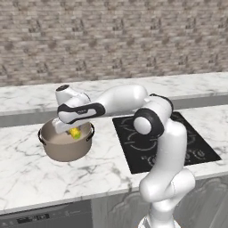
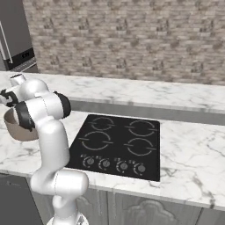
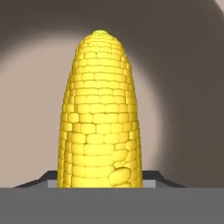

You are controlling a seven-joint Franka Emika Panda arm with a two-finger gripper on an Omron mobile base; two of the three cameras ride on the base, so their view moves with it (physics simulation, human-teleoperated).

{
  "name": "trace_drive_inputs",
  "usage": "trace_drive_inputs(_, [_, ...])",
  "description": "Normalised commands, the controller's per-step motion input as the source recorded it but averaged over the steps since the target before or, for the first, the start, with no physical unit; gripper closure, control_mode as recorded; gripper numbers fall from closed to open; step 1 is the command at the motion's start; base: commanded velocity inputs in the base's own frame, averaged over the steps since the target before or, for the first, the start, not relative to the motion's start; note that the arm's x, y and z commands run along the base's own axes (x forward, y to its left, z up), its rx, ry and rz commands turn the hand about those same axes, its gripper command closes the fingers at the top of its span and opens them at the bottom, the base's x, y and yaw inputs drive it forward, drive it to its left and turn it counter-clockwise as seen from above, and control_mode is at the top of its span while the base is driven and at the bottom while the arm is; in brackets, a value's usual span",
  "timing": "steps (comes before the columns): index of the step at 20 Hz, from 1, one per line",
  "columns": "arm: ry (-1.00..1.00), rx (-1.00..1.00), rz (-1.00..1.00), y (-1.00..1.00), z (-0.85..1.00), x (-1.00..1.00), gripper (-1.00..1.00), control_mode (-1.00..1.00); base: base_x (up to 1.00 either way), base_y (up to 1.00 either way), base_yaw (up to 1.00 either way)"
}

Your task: Turn on the sink faucet. Then move the corn from the counter to the sink. Turn off the sink. Move the vegetable from the sink to the pot next to the stove. Finally move the pot to the rear right burner.

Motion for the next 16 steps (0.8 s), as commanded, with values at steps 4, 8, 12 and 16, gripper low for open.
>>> trace_drive_inputs(4, [0.07, 0.0, 0.0, 0.14, -0.22, 0.2, 1.0, -1.0, 0.0, 0.0, 0.0])
trace_drive_inputs(8, [0.08, 0.0, 0.0, 0.11, -0.2, 0.23, 1.0, -1.0, 0.0, 0.0, 0.0])
trace_drive_inputs(12, [0.09, 0.0, 0.0, 0.12, -0.14, 0.23, 1.0, -1.0, 0.0, 0.0, 0.0])
trace_drive_inputs(16, [0.07, 0.0, 0.0, 0.11, 0.0, 0.16, -1.0, -1.0, 0.0, 0.0, 0.0])
